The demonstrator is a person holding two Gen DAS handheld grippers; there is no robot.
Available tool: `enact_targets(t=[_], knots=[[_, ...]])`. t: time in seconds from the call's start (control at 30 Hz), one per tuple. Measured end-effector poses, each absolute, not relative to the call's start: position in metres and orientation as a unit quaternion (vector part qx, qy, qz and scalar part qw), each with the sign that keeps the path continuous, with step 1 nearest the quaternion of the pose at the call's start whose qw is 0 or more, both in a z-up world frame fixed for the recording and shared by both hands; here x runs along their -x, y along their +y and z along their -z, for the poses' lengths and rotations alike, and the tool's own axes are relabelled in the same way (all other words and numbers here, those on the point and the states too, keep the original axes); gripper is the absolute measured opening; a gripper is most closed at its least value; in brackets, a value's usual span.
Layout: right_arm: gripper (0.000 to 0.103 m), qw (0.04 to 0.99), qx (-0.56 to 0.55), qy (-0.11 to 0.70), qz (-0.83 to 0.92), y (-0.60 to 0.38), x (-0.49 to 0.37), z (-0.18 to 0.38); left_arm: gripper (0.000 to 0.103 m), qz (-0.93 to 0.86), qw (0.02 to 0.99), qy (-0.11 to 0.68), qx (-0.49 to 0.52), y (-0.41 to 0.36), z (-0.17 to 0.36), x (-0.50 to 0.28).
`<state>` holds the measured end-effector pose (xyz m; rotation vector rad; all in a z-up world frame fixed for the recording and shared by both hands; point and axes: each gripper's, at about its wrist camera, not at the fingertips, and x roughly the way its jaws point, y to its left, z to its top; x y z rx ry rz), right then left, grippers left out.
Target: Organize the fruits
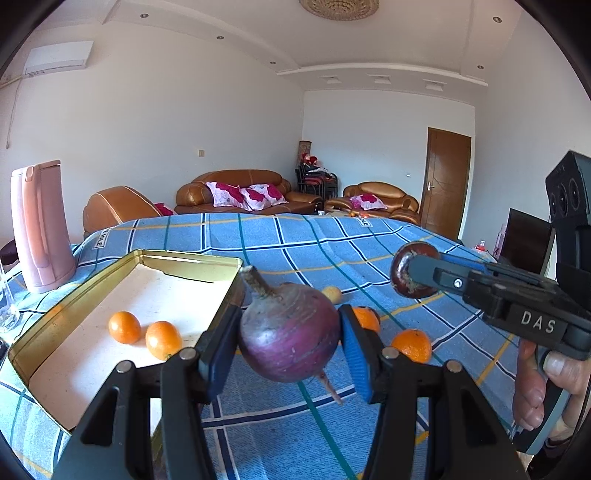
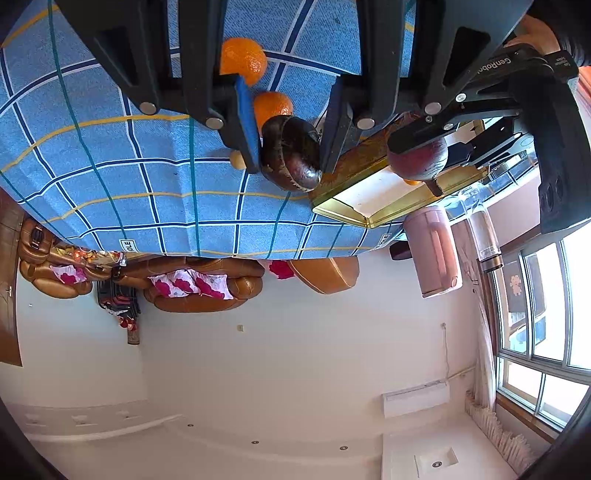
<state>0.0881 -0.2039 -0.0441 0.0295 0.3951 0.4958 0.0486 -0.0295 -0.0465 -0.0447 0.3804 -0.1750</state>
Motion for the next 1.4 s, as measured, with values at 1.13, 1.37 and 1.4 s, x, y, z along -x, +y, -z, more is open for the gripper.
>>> enact_targets(t=[1.13, 1.37, 1.4], knots=[[0.034, 0.948, -0.003, 0.163, -0.273, -0.174, -0.085, 0.029, 0.055, 0.032, 0.988, 0.153, 0.012, -0.013, 0.031, -0.025], [0.034, 0.946, 0.001, 0.165, -0.279, -0.168, -0.088, 0.028, 0.055, 0.019, 0.988, 0.153, 0.018, -0.005, 0.028, -0.023], [0.034, 0.946, 0.002, 0.165, -0.280, -0.168, -0.089, 0.028, 0.055, 0.017, 0.988, 0.153, 0.019, -0.003, 0.028, -0.023]])
